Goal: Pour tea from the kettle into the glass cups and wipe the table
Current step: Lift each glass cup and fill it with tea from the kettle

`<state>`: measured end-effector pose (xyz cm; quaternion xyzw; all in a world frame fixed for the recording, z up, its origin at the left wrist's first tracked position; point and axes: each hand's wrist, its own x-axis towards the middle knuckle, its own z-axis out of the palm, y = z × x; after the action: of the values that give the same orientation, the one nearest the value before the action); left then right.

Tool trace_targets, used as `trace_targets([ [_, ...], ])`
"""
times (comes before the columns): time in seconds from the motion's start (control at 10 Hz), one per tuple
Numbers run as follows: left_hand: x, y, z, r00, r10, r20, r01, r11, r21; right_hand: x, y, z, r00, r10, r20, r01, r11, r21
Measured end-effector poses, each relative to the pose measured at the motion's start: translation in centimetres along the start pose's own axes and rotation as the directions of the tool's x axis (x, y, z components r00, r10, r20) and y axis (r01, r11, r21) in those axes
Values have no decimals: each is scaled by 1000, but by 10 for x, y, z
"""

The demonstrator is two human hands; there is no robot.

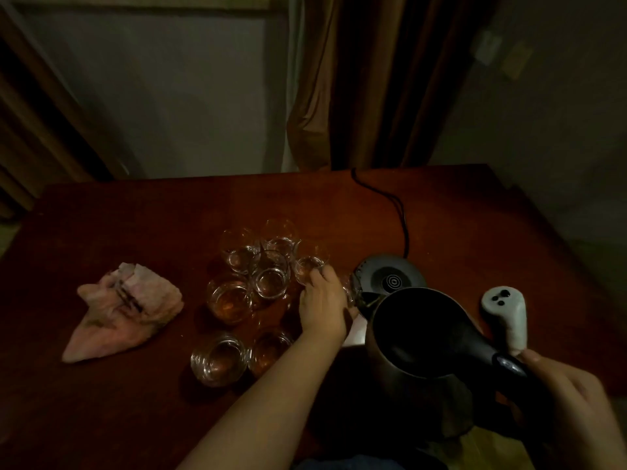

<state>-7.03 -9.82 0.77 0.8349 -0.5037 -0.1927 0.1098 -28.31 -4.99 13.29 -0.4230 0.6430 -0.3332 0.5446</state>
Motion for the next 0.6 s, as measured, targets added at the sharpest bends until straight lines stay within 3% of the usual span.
trace_targets([
  [0.1,1,-6,1,999,38,-8,-38,998,47,0,-4,1,1000,-8,-14,7,998,-58],
  [0.3,-18,-24,-12,994,99,44,-92,986,-142,8,-10,3,998,-28,55,39,978,-207],
  [0.6,-47,-49,-27,992,120,-44,-128,939,-321,-6,-31,24,995,-41,91,77,892,-445],
])
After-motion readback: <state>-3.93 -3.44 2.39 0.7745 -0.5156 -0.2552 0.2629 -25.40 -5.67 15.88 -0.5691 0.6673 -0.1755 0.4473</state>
